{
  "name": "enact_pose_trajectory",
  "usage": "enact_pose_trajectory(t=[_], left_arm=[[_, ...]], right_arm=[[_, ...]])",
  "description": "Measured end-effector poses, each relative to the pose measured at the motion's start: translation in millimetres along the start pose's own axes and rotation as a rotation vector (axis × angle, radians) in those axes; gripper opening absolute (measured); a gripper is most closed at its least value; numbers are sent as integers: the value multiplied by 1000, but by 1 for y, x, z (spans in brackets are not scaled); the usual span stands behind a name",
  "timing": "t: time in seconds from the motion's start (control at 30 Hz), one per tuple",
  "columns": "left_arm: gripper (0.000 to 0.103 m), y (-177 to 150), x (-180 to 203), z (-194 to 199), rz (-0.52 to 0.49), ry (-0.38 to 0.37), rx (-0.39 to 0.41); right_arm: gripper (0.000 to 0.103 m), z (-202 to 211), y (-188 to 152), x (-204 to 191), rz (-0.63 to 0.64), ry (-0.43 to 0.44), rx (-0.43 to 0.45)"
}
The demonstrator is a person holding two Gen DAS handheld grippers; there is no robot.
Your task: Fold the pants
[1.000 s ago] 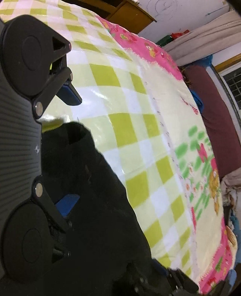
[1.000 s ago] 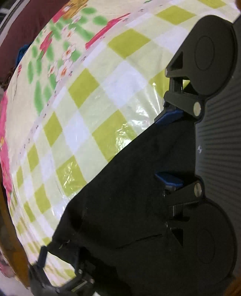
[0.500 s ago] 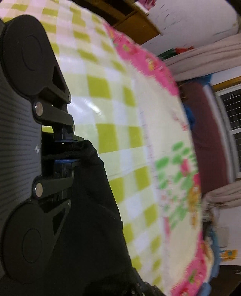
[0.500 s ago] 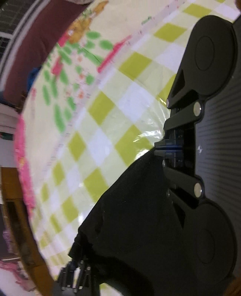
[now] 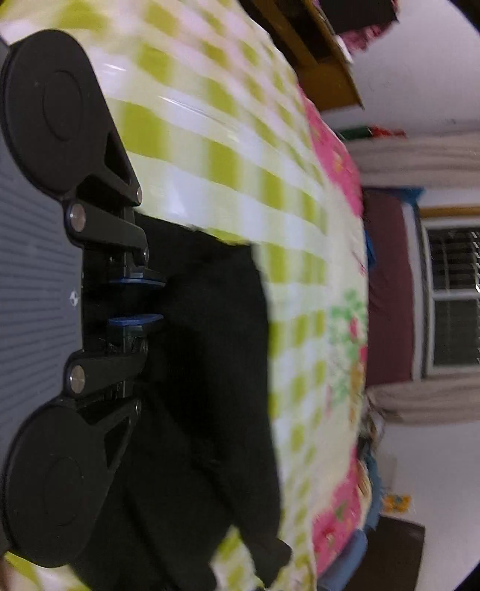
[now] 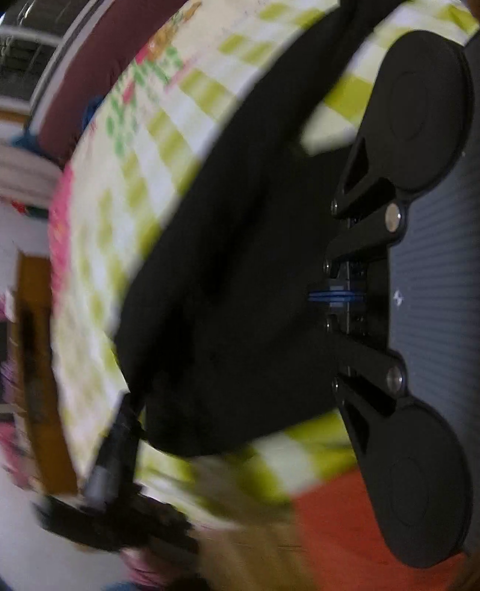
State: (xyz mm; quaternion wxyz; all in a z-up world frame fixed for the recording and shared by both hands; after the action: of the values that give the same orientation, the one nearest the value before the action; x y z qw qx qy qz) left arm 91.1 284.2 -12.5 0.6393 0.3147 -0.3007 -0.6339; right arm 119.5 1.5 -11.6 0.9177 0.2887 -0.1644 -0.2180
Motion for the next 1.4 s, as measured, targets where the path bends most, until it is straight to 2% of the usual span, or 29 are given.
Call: enact_pose_trajectory(t=[0.03,0.1,0.23,0.37,0.47,0.53,0.63,0.67,0.7,0.8,0.9,0.93,1.0,1.03,1.07,1.13,1.27,1.33,1.4], left_arm=[[32,-5,-2,1,20,9,-6],[32,-6,-8,2,55,22,-3],[35,9,-9,7,24,24,53],[56,18,1,4,-91,37,86],[71,18,15,6,-207,42,94],[77,16,24,5,-270,41,98],[80,9,42,5,-370,18,96],[83,7,49,5,-416,13,101],[85,5,56,5,-449,20,112],[88,10,70,-3,-513,84,172],[88,21,76,-27,-571,184,176],[84,22,77,-34,-607,205,170],[61,26,79,-46,-666,220,144],[46,31,78,-46,-677,201,128],[38,35,77,-44,-682,189,125],[36,41,76,-38,-722,220,147],[35,53,67,-11,-802,311,242],[35,49,62,9,-818,346,294],[35,31,52,16,-813,377,283]], right_arm=[[9,-1,3,-5,57,-27,11],[41,-6,15,0,145,-107,34],[44,-34,46,32,220,-226,62],[45,-77,64,47,286,-246,49],[52,-105,71,42,353,-240,66],[52,-119,76,35,381,-236,85],[49,-136,86,28,399,-252,108],[41,-138,89,29,383,-251,107],[27,-137,92,30,360,-243,105],[11,-127,105,41,246,-198,103],[9,-104,116,49,174,-178,116],[9,-96,119,53,161,-176,121],[9,-82,123,58,141,-169,128],[9,-76,124,59,133,-162,132],[9,-70,126,60,125,-150,134],[8,-60,129,55,135,-140,138],[7,-37,130,36,138,-95,154],[7,-24,132,15,132,-57,178],[8,-23,129,-9,139,1,180]])
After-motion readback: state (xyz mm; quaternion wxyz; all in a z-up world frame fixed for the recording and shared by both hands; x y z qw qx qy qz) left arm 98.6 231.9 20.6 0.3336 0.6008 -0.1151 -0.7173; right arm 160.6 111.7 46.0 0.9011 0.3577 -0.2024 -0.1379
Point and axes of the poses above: each gripper's, at about its wrist camera, not at the fingertips, and z roughly against the way its jaws point, x to its right, y to its top, the point moved 3 cm from there along -z, roughly the way its jaws point, and after that the axes turned 2 degrees about -y, right-handed, at the moved point
